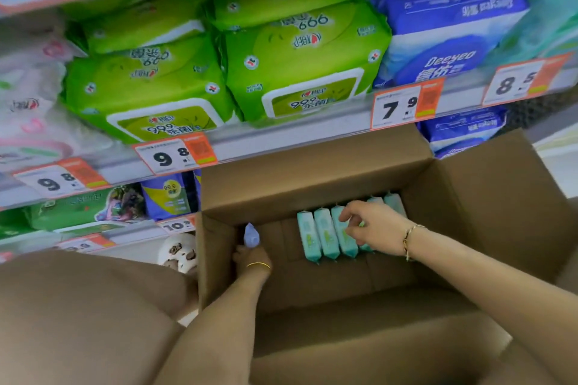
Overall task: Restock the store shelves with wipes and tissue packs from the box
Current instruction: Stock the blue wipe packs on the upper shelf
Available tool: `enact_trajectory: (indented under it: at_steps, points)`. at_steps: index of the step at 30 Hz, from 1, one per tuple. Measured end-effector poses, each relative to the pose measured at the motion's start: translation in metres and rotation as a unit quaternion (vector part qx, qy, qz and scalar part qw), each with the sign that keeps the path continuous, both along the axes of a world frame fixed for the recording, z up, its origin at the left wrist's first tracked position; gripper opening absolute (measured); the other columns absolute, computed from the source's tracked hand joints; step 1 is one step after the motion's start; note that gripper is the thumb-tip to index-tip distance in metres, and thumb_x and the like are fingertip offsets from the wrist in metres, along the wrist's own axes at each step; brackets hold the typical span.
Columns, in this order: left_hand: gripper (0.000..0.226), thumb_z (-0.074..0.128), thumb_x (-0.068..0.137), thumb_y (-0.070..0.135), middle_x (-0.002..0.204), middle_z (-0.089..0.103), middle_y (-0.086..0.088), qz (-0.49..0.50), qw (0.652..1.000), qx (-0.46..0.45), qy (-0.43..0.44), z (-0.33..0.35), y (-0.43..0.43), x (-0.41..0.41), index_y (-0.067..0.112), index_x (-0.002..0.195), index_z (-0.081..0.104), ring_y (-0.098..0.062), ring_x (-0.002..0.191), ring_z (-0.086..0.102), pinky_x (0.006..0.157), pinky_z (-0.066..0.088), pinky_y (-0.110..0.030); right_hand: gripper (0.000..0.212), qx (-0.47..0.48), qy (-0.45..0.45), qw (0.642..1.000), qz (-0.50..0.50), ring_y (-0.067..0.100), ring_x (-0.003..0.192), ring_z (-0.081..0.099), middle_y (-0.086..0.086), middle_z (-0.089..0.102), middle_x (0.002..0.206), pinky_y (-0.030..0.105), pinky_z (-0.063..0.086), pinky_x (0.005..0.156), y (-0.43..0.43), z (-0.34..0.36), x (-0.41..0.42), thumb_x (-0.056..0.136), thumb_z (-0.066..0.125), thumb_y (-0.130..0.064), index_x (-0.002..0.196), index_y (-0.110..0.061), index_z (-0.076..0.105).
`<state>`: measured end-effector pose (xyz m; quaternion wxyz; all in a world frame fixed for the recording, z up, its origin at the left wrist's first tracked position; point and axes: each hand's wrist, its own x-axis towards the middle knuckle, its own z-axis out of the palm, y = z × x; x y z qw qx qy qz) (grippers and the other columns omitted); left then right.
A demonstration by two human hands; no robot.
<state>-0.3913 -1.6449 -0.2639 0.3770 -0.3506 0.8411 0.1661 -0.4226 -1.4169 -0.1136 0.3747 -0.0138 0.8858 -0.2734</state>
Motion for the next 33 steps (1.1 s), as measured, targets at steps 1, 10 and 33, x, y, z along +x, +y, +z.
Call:
enact_trajectory:
  at_steps: [1, 10, 33]
  points:
    - [0.052, 0.048, 0.092, 0.016, 0.146, 0.030, -0.019, -0.021, 1.000, -0.009, -0.017, -0.005, -0.001, -0.001, 0.004, 0.140, 0.034, -0.035, 0.134, 0.034, 0.107, 0.033, -0.039, 0.031, -0.002, -0.004, 1.000, -0.002, 0.017, 0.097, 0.061, 0.003, 0.059, 0.116, 0.027, 0.052, 0.082, 0.000, -0.002, 0.000, 0.094, 0.050, -0.022, 0.125, -0.018, 0.051]
    - [0.033, 0.054, 0.088, 0.012, 0.123, 0.063, -0.011, -0.074, 0.991, 0.113, 0.007, 0.042, 0.011, -0.021, 0.007, 0.120, 0.062, -0.028, 0.114, 0.060, 0.092, 0.049, -0.032, 0.030, -0.040, -0.007, 0.999, -0.033, 0.019, 0.092, 0.065, 0.008, 0.060, 0.114, 0.031, 0.054, 0.077, -0.002, 0.008, -0.010, 0.095, 0.047, -0.018, 0.125, -0.013, 0.051]
    - [0.028, 0.061, 0.079, 0.003, 0.099, 0.057, -0.010, -0.247, 0.786, 0.522, 0.221, 0.353, 0.058, -0.035, 0.022, 0.098, 0.050, -0.009, 0.077, 0.059, 0.064, 0.048, -0.018, 0.035, -0.367, -0.028, 0.927, -0.066, 0.014, 0.065, 0.070, 0.000, 0.076, 0.086, 0.023, 0.052, 0.044, 0.058, 0.182, 0.003, 0.069, 0.073, -0.023, 0.103, -0.017, 0.066]
